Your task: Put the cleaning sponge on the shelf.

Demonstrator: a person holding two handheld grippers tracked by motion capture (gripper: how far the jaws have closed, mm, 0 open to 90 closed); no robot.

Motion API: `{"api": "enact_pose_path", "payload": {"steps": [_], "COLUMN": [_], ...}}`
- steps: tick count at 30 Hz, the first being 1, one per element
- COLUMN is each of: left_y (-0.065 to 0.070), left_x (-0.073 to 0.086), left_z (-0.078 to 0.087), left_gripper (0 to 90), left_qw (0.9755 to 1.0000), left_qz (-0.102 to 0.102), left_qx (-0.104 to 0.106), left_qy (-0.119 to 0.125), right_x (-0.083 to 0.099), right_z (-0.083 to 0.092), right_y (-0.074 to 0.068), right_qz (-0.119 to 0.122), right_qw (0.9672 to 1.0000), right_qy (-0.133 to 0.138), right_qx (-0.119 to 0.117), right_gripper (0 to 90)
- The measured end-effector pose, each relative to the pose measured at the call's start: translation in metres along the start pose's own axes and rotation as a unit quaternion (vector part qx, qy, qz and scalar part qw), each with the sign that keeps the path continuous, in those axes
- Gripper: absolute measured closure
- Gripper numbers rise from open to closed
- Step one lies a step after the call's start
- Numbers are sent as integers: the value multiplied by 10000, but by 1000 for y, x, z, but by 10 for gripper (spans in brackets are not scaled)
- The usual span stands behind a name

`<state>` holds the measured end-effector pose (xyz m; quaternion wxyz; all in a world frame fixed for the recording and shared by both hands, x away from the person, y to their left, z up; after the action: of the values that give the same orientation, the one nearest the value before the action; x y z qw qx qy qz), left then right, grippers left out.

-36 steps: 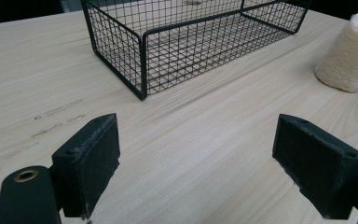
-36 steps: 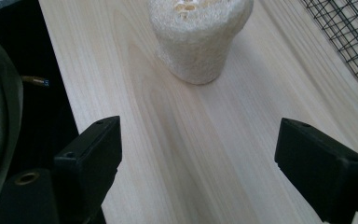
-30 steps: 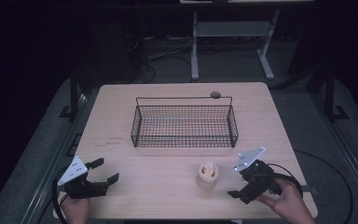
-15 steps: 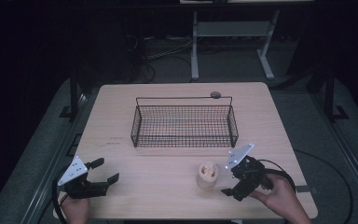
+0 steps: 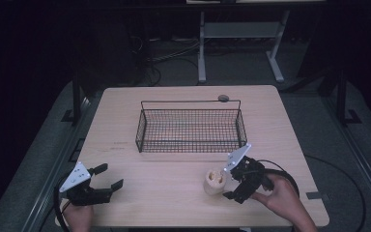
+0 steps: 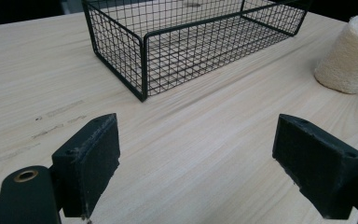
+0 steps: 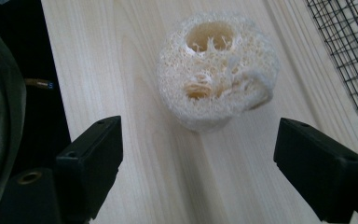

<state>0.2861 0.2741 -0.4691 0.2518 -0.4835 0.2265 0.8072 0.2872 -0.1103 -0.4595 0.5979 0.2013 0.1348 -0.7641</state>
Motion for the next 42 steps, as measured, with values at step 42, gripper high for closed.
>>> {"api": "enact_pose_path", "payload": {"steps": [42], "left_y": [1], "left_x": [0], "left_z": [0], "left_gripper": [137], "left_qw": [10000], "left_qz": [14], "left_qx": [24], "left_qy": [9], "right_x": [-29], "right_z": [-21], "right_y": [13], "right_qz": [152], "right_qw": [9993], "right_qy": [-306], "right_qx": [-173], "right_gripper": [170]}}
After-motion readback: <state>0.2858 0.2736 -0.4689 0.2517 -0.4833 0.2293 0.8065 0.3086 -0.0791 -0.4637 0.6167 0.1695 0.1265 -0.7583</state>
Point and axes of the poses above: each handheld gripper's, and its own axes: z roughly backward along the jaws, x roughly out of its underside, y roughly to its right, the point moved 8 cm from there along -z, roughly forward along the jaws, and after that the axes turned 5 degrees about z, right-handed, at the moved point
